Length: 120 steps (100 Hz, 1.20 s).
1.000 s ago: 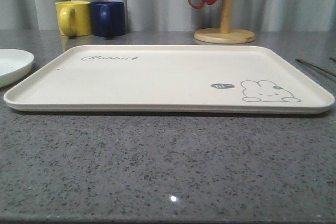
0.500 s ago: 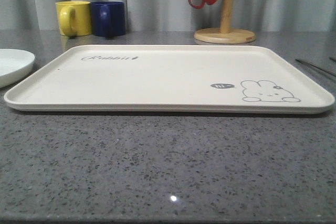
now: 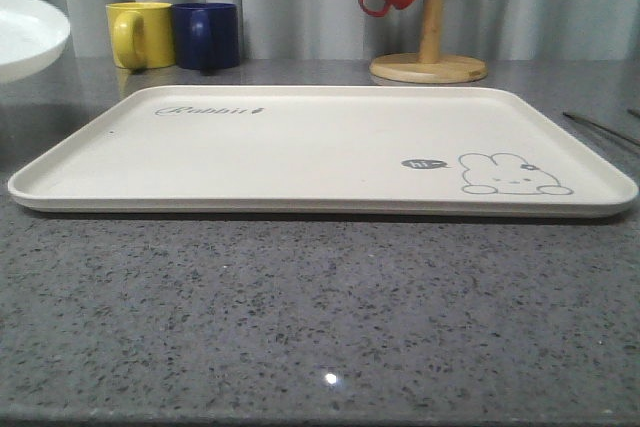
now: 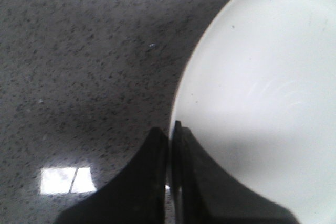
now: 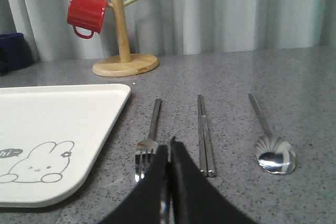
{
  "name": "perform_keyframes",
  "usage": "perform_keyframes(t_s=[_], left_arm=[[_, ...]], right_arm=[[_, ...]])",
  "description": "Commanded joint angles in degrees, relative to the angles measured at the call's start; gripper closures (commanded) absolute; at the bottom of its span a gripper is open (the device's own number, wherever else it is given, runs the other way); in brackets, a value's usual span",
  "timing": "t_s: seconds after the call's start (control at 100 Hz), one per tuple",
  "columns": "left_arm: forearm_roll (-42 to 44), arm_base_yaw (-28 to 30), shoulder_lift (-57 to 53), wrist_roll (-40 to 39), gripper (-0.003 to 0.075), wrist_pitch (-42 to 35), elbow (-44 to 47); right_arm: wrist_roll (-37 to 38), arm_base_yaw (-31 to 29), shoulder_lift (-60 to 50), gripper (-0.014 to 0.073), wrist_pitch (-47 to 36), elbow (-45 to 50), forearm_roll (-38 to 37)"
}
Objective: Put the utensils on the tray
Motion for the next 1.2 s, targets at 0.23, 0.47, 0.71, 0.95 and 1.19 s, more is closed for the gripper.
perform_keyframes(t_s=[0.23, 0.47, 0.71, 0.95, 1.19], left_arm=[[-5.4, -12.4, -2.5, 0.6, 0.0738, -1.4, -4.5], [-6.0, -23.2, 2.0, -0.2, 0.0738, -5.1, -4.7], [-6.4, -29.0, 8.5, -1.2, 0.0738, -6.9, -5.9], [-7.0, -30.3, 12.6, -1.2, 0.0738, -6.8, -6.5], [-7.0, -30.3, 12.9, -1.2, 0.0691, -6.7, -6.5]], right_arm=[[-0.4, -0.3, -1.0, 0.0671, -5.3, -1.1, 0.1], [-0.4, -0.3, -1.0, 0.0671, -5.3, -1.1, 0.1], [-0.4, -0.3, -1.0, 0.0671, -5.3, -1.1, 0.1], [-0.4, -0.3, -1.0, 0.0671, -5.3, -1.1, 0.1], [-0.4, -0.3, -1.0, 0.0671, -5.3, -1.1, 0.1]])
